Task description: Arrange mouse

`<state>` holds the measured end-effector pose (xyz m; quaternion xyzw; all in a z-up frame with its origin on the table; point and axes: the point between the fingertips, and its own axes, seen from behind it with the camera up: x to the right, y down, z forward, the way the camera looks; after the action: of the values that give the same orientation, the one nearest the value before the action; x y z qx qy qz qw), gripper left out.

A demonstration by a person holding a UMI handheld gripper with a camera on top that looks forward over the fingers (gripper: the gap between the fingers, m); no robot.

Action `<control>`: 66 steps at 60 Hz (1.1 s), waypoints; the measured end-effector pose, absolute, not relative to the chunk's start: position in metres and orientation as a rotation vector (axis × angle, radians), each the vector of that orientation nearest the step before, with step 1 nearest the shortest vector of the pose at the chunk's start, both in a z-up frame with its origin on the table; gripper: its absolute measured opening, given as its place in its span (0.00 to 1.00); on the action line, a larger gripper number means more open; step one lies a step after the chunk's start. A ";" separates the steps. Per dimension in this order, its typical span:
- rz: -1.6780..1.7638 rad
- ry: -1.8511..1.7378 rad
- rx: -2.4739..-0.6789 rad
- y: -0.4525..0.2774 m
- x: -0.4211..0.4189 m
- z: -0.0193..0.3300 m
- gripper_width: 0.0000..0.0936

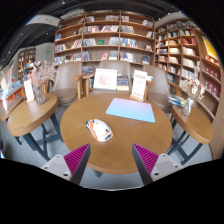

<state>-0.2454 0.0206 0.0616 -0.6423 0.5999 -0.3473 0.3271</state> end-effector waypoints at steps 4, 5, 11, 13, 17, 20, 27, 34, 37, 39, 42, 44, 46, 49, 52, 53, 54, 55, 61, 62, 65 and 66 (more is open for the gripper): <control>-0.899 1.557 -1.687 0.034 -0.238 0.056 0.91; -0.897 1.556 -1.688 0.037 -0.237 0.054 0.91; -0.890 1.553 -1.693 0.050 -0.224 0.043 0.91; -0.892 1.557 -1.691 0.052 -0.218 0.039 0.92; -0.891 1.557 -1.688 0.056 -0.207 0.031 0.92; -0.894 1.556 -1.685 0.058 -0.197 0.027 0.91; -0.901 1.561 -1.683 0.058 -0.175 0.019 0.91; -0.885 1.580 -1.695 0.061 -0.149 0.006 0.91; -0.866 1.595 -1.703 0.062 -0.140 -0.002 0.91; -0.851 1.605 -1.707 0.063 -0.134 -0.008 0.91; -0.837 1.614 -1.705 0.063 -0.127 -0.012 0.92; -0.829 1.614 -1.694 0.064 -0.122 -0.012 0.92; -0.824 1.621 -1.691 0.064 -0.117 -0.012 0.92; -0.824 1.628 -1.682 0.062 -0.111 -0.012 0.92; -0.830 1.632 -1.680 0.059 -0.104 -0.012 0.92; -0.830 1.634 -1.678 0.058 -0.101 -0.013 0.92; -0.831 1.637 -1.676 0.057 -0.099 -0.012 0.92; -0.832 1.641 -1.673 0.056 -0.097 -0.012 0.92; -0.845 1.671 -1.656 0.046 -0.082 -0.013 0.92; -0.847 1.675 -1.653 0.044 -0.080 -0.013 0.92; -0.851 1.687 -1.649 0.041 -0.074 -0.013 0.91; -0.850 1.692 -1.646 0.040 -0.072 -0.013 0.91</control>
<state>-0.0725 0.0398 -0.0127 -0.6236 0.6408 -0.3220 0.3111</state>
